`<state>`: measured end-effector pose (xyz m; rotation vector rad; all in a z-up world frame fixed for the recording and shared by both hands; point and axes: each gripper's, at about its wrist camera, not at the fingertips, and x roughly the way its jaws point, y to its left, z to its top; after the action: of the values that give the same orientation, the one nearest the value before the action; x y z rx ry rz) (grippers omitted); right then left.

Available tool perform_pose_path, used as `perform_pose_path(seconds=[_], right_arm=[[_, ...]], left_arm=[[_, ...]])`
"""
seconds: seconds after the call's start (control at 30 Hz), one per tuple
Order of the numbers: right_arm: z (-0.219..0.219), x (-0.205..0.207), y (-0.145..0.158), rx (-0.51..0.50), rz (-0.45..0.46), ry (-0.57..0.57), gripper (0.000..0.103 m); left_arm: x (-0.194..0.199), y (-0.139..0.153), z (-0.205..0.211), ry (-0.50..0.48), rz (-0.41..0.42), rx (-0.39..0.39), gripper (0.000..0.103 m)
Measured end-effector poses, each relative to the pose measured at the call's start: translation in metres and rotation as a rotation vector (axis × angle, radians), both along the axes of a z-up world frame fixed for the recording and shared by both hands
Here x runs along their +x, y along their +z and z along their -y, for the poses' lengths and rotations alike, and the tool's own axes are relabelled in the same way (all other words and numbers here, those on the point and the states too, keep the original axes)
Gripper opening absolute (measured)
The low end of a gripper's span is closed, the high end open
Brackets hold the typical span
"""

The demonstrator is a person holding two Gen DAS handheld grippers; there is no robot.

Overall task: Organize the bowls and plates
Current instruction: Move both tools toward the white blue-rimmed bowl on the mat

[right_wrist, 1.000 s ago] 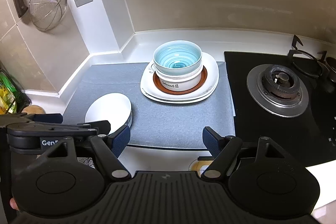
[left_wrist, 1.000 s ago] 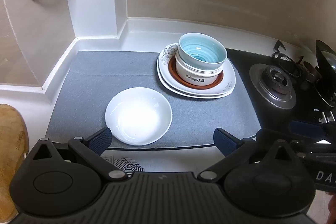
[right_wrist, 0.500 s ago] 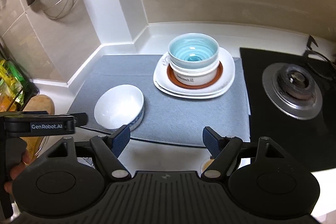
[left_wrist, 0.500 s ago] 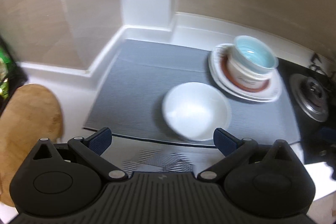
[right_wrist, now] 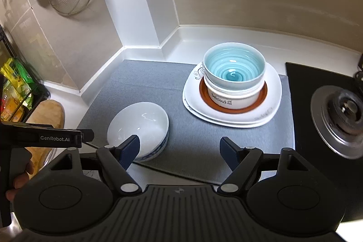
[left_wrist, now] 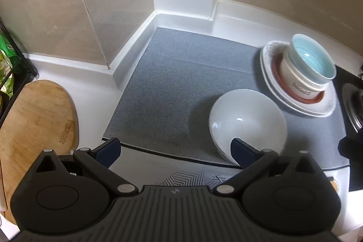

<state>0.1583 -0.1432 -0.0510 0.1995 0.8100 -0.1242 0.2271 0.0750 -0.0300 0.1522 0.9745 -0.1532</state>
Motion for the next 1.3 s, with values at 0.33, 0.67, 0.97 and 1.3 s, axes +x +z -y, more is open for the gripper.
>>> perform_pose_path(seconds=[0.33,0.67,0.97,1.3], right_arm=[[0.004,0.042,-0.025,0.021,-0.055,0.039,0.08],[0.007,0.078,-0.055,0.043,-0.139,0.067,0.08],[0.005,0.101,-0.07,0.035,-0.172,0.089,0.08],[0.007,0.108,-0.087,0.038,-0.212,0.081,0.08]], left_arm=[[0.026,-0.018,0.012,0.019,-0.058,0.005,0.103],[0.048,-0.042,0.016,0.036,-0.112,0.021,0.103],[0.064,-0.058,0.018,0.039,-0.14,0.025,0.103],[0.075,-0.075,0.023,0.022,-0.183,0.039,0.103]])
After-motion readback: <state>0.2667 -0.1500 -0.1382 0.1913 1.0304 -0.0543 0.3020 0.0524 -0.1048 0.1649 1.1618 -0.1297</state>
